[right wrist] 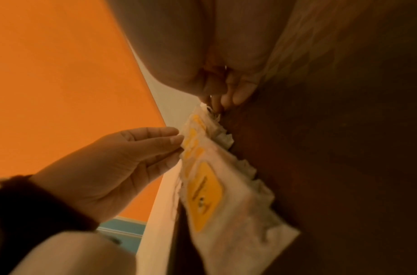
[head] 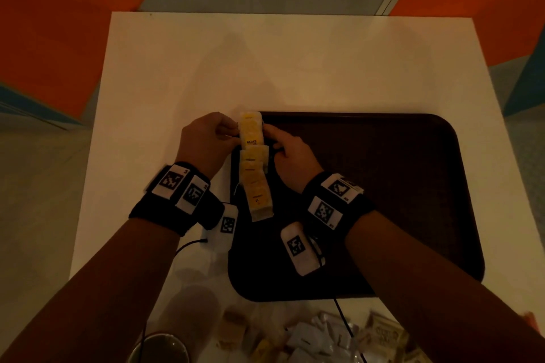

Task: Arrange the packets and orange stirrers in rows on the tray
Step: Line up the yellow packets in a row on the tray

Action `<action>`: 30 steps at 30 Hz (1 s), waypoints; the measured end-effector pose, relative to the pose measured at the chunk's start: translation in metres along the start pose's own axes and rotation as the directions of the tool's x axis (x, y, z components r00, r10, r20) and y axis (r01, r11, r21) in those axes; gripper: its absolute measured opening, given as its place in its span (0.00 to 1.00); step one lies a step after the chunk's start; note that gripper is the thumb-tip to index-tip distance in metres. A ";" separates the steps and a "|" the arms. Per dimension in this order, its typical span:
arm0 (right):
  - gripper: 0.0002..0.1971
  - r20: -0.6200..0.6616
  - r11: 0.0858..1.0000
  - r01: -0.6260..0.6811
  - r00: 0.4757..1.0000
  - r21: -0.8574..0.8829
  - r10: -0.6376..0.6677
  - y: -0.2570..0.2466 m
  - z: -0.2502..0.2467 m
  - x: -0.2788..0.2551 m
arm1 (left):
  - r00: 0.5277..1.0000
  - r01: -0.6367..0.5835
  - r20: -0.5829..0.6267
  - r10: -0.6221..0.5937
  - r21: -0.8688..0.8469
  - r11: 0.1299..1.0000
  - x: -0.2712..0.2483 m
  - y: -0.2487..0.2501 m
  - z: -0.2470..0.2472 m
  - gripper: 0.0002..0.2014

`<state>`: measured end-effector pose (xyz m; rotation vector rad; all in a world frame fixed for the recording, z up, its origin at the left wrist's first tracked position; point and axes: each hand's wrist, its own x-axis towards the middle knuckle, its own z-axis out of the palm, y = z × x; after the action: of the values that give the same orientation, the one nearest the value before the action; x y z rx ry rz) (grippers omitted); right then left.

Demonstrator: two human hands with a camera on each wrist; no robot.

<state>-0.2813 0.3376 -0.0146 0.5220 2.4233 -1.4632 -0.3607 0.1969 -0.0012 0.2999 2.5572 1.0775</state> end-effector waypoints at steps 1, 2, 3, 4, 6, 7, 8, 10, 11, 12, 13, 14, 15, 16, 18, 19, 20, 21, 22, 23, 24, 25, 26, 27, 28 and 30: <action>0.30 0.019 1.000 0.005 1.000 0.024 -0.006 -0.001 0.001 -0.001 | 1.000 0.003 -0.004 -0.003 -0.007 1.000 0.000 0.000 0.000 0.09; 0.29 0.014 0.999 0.002 1.000 0.049 -0.003 -0.001 0.003 -0.001 | 1.000 0.007 -0.009 -0.007 -0.017 1.000 0.000 0.001 0.000 0.09; 0.26 -0.014 0.998 -0.013 1.000 0.068 0.014 -0.002 0.003 -0.002 | 1.000 0.014 -0.013 -0.014 -0.029 0.999 0.000 0.001 -0.001 0.08; 0.24 -0.050 0.996 -0.031 0.998 0.087 0.036 -0.001 0.004 -0.003 | 1.000 0.022 -0.014 -0.023 -0.043 0.999 -0.001 0.001 -0.002 0.08; 0.21 -0.072 0.987 -0.056 0.995 0.154 0.068 -0.001 0.006 -0.005 | 0.999 0.036 -0.004 -0.036 -0.055 0.998 -0.003 -0.001 -0.005 0.08; 0.20 -0.058 0.980 -0.061 0.996 0.188 0.073 -0.001 0.007 -0.006 | 0.999 0.032 0.007 -0.032 -0.047 0.998 -0.004 -0.002 -0.005 0.08; 0.20 -0.045 0.976 -0.061 0.996 0.210 0.072 -0.001 0.007 -0.007 | 1.000 0.022 0.023 -0.021 -0.025 0.999 -0.006 -0.003 -0.006 0.08; 0.19 -0.052 0.977 -0.071 0.995 0.200 0.083 0.002 0.005 -0.008 | 0.997 -0.004 0.075 0.000 0.052 0.999 -0.011 -0.003 -0.007 0.09; 0.17 -0.065 0.982 -0.076 0.994 0.175 0.089 0.004 0.002 -0.009 | 0.994 -0.016 0.107 0.007 0.085 0.996 -0.013 -0.003 -0.008 0.10; 0.14 -0.082 0.986 -0.077 0.993 0.150 0.090 0.008 0.000 -0.011 | 0.990 -0.025 0.140 0.011 0.103 0.994 -0.017 -0.003 -0.009 0.10; 0.11 -0.095 0.989 -0.066 0.992 0.129 0.079 0.012 -0.002 -0.013 | 0.986 -0.030 0.168 0.011 0.109 0.994 -0.020 -0.003 -0.009 0.11; 0.08 -0.107 0.993 -0.047 0.993 0.111 0.059 0.013 -0.002 -0.015 | 0.983 -0.029 0.184 0.009 0.110 0.994 -0.022 -0.003 -0.008 0.12; 0.06 -0.115 0.995 -0.025 0.993 0.101 0.036 0.014 -0.001 -0.017 | 0.983 -0.024 0.186 0.003 0.111 0.993 -0.024 -0.004 -0.007 0.13; 0.05 -0.124 0.995 0.000 0.992 0.098 0.012 0.013 0.001 -0.018 | 0.984 -0.018 0.176 -0.003 0.117 0.993 -0.025 -0.005 -0.005 0.13; 0.04 -0.141 0.995 0.037 0.990 0.095 -0.024 0.010 0.007 -0.017 | 0.991 -0.015 0.133 -0.004 0.138 0.990 -0.027 -0.006 -0.001 0.11; 0.05 -0.146 0.995 0.044 0.989 0.087 -0.031 0.008 0.009 -0.015 | 0.994 -0.015 0.108 -0.001 0.142 0.990 -0.027 -0.006 0.000 0.09; 0.05 -0.146 0.996 0.046 0.989 0.079 -0.034 0.007 0.011 -0.014 | 0.996 -0.012 0.086 0.000 0.138 0.990 -0.027 -0.006 0.002 0.09; 0.06 -0.144 0.997 0.045 0.989 0.068 -0.035 0.005 0.012 -0.014 | 0.998 -0.010 0.070 0.001 0.130 0.991 -0.027 -0.006 0.002 0.08; 0.06 -0.145 0.998 0.042 0.989 0.055 -0.034 0.005 0.012 -0.014 | 0.998 -0.006 0.062 -0.001 0.122 0.993 -0.027 -0.006 0.003 0.08; 0.06 -0.153 0.998 0.036 0.988 0.044 -0.029 0.006 0.012 -0.016 | 0.998 -0.002 0.060 -0.005 0.111 0.994 -0.028 -0.006 0.002 0.08; 0.06 -0.166 0.999 0.022 0.986 0.041 -0.015 0.007 0.011 -0.018 | 0.998 0.004 0.061 -0.009 0.095 0.995 -0.029 -0.007 0.001 0.08; 0.05 -0.175 0.999 0.002 0.985 0.053 0.007 0.010 0.009 -0.022 | 0.998 0.006 0.062 -0.011 0.074 0.997 -0.030 -0.007 -0.001 0.08; 0.04 -0.166 0.997 -0.028 0.985 0.078 0.041 0.012 0.006 -0.025 | 0.998 0.011 0.068 -0.014 0.054 0.999 -0.031 -0.008 -0.003 0.08; 0.04 -0.131 0.993 -0.063 0.988 0.103 0.077 0.015 0.003 -0.029 | 0.996 0.016 0.081 -0.019 0.041 0.999 -0.032 -0.009 -0.006 0.08; 0.05 -0.078 0.988 -0.097 0.991 0.120 0.107 0.017 0.001 -0.033 | 0.994 0.023 0.109 -0.028 0.045 0.999 -0.034 -0.011 -0.008 0.08; 0.11 0.028 0.984 -0.141 0.990 0.106 0.139 0.019 0.000 -0.041 | 0.976 0.040 0.213 -0.056 0.080 0.996 -0.039 -0.013 -0.012 0.08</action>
<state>-0.2360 0.3392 -0.0130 0.6829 2.2511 -1.5377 -0.3304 0.1679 0.0066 0.3514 2.4022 0.8813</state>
